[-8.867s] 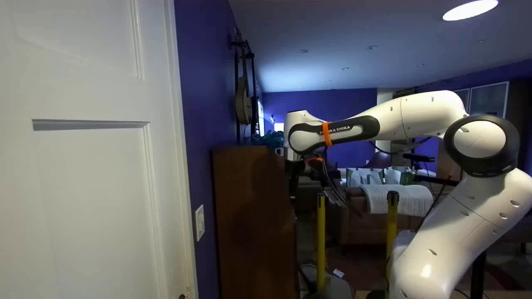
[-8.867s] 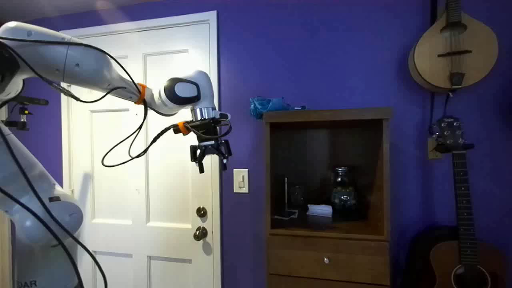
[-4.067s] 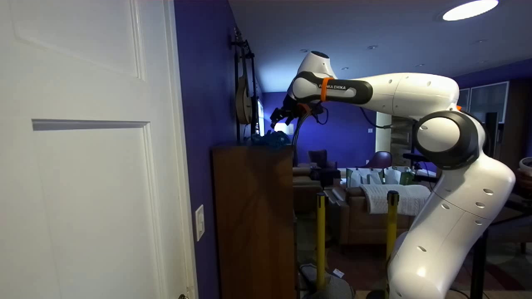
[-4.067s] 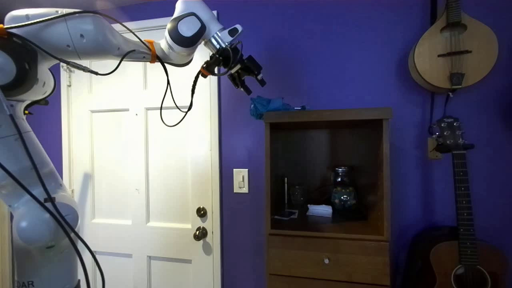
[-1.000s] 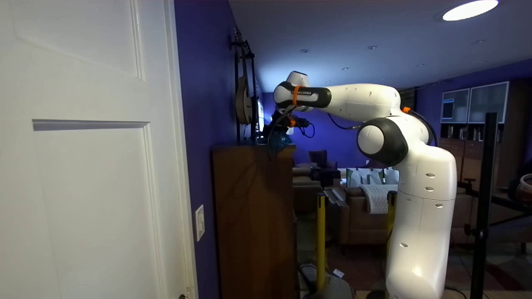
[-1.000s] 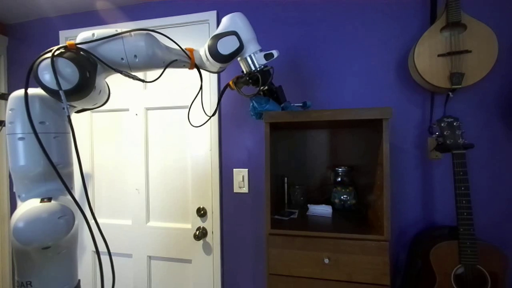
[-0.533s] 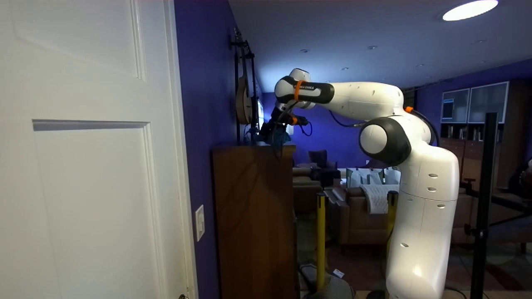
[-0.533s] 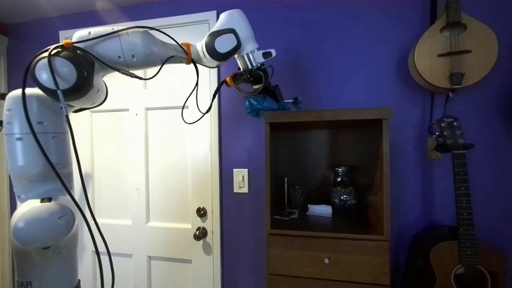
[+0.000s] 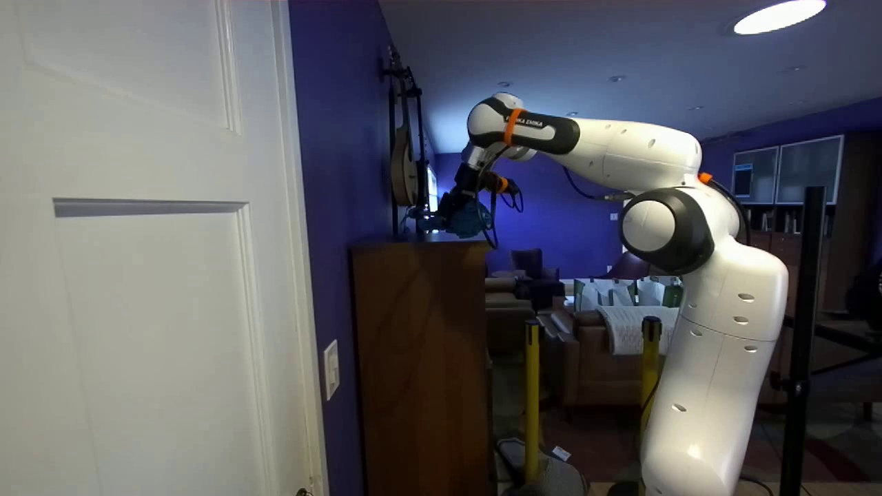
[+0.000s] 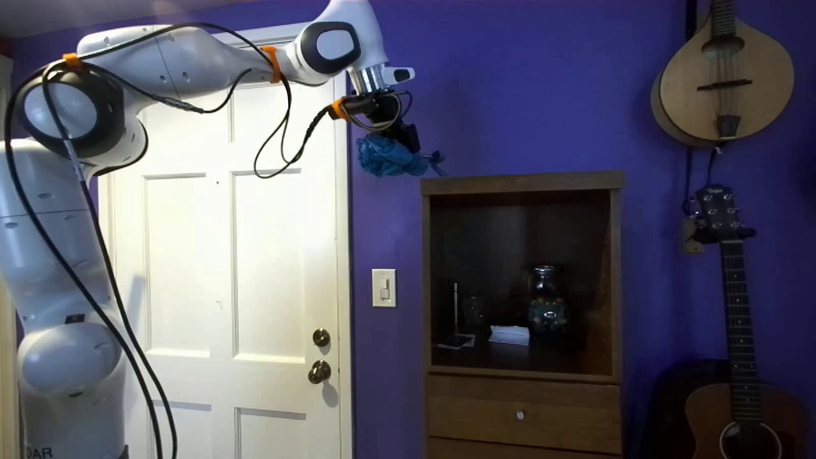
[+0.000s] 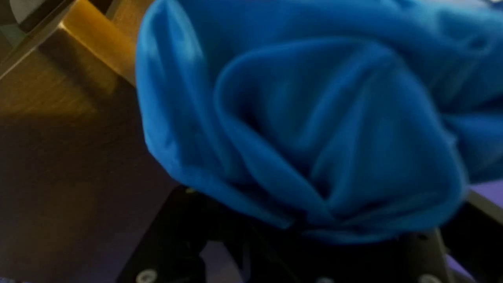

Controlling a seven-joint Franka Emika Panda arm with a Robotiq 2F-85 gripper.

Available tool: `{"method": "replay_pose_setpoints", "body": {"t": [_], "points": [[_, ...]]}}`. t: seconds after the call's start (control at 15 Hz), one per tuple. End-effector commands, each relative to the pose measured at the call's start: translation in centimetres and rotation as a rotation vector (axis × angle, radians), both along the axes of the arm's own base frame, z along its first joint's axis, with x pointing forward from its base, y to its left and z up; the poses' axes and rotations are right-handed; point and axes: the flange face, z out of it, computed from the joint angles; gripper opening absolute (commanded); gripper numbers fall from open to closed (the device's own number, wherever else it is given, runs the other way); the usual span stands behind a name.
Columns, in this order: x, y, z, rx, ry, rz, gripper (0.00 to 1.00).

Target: Pick up the blue umbrella and hang it on the bottom hook on the door

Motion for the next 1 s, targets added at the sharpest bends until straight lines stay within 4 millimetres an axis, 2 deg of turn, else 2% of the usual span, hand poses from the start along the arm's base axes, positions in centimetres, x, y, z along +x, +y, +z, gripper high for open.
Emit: {"method": "replay_pose_setpoints", "body": {"t": [0.0,0.33,0.53,0.93], "points": [[-1.7,2.9,1.1,-0.022,0.037,0.088,0.09],[-1.9,6.4,0.3,-0.086,0.11,0.235,0.09],[-1.7,8.5,-1.4,-0.083,0.143,0.361,0.09],[-1.2,11.4,-6.0,-0.064,0.234,0.482,0.09]]}}
